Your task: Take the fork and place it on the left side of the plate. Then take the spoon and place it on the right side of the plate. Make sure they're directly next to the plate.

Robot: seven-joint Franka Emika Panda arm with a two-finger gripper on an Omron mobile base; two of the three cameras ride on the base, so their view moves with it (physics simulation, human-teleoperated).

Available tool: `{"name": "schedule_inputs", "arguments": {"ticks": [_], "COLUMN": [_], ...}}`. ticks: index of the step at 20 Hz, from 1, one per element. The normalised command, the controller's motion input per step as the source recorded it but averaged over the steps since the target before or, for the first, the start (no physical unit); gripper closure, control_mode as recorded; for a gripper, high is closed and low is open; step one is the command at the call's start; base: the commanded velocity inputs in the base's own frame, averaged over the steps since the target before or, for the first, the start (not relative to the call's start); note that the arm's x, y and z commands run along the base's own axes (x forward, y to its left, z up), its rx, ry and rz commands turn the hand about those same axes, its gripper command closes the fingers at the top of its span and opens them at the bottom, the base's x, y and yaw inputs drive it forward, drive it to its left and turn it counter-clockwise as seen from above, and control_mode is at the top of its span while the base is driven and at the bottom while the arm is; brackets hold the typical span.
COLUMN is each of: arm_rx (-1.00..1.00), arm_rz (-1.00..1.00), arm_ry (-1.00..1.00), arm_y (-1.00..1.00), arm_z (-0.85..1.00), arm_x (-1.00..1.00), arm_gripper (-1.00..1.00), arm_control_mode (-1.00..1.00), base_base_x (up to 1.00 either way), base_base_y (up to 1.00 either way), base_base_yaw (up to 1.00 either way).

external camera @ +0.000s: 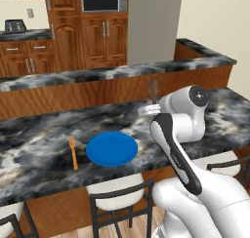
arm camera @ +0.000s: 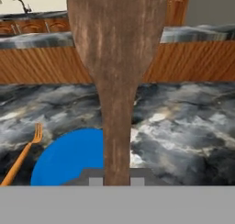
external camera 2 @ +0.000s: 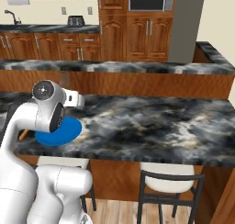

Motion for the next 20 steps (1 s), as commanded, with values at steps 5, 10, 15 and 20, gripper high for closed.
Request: {"name": "schedule_inputs", "arguments": {"ticks": [5, 10, 15, 20], "arm_rx": [0.00, -0.02, -0.05, -0.02], "arm_rz": [0.00, -0.02, -0.01, 0.00], "arm_ry": [0.40, 0.54, 0.39, 0.20], "arm_y": [-0.04, -0.05, -0.08, -0.23], "arm_z": [-0.15, -0.19, -0.48, -0.60], "arm_x": [0.63, 0.57, 0.43, 0.37], "arm_gripper": [1.00, 1.00, 1.00, 1.00], "arm_control_mode": [-1.00, -1.00, -1.00, -1.00], "base_base_x": [0.00, 0.00, 0.00, 0.00], "base_base_y": [0.00, 0.00, 0.00, 0.00], "base_base_yaw": [0.00, 0.00, 0.00, 0.00]}}
